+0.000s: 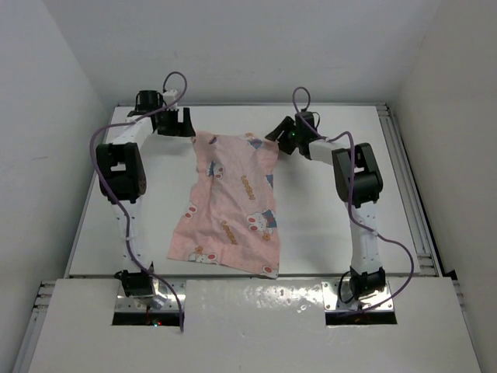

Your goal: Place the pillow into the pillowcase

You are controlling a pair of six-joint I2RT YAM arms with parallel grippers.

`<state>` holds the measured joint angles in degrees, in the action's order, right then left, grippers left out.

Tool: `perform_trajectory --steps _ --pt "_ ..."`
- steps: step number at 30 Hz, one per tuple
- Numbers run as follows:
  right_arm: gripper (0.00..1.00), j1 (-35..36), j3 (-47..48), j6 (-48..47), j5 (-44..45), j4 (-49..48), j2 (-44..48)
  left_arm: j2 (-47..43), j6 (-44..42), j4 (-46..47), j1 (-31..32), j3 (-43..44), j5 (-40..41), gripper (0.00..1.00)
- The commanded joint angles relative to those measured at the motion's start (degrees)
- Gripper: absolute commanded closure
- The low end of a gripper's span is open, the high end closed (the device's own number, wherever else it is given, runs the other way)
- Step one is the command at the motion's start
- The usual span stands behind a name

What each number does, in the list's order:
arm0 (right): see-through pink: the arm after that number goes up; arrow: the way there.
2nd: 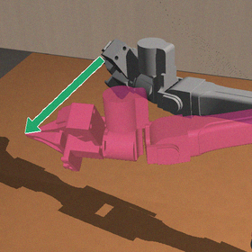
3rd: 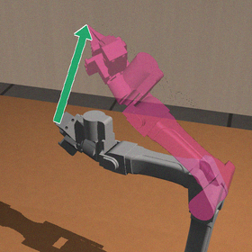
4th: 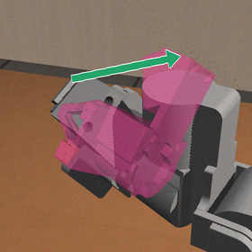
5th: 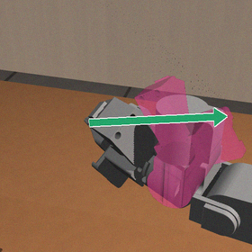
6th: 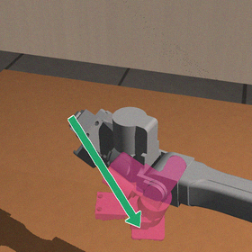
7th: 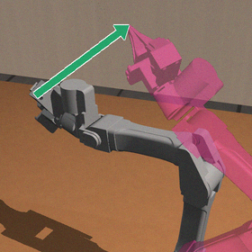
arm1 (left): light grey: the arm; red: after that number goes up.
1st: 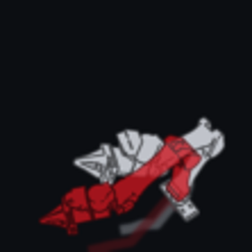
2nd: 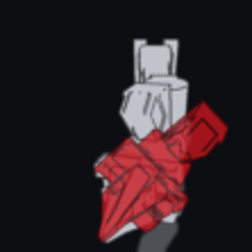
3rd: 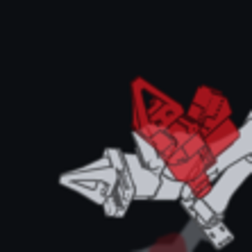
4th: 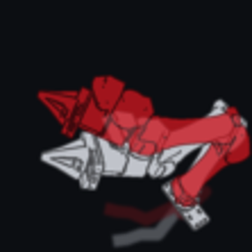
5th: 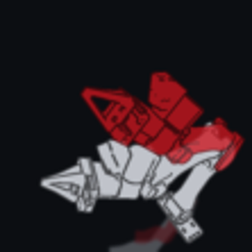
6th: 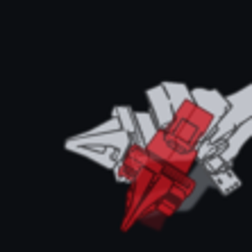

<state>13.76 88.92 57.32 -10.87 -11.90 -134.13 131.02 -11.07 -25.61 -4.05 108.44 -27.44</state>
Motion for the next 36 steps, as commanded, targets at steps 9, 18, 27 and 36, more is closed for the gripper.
perform_trajectory --steps 9,18,27,36 --pt "1.00 -1.45 4.06 10.18 1.73 -3.21 -4.39 11.53 9.30 -1.04 1.68 10.74 -8.39 0.34" --pt "1.00 -5.67 17.23 -0.18 11.92 -5.32 -4.21 13.21 14.06 11.53 1.51 17.68 -4.32 1.00" --pt "1.00 -4.88 17.70 -0.89 12.27 -10.58 -9.49 15.75 13.18 15.32 3.44 21.28 0.89 1.00" --pt "0.14 -6.81 17.78 -5.28 24.66 -3.51 -7.65 9.09 5.20 9.79 7.30 16.21 0.46 0.57"
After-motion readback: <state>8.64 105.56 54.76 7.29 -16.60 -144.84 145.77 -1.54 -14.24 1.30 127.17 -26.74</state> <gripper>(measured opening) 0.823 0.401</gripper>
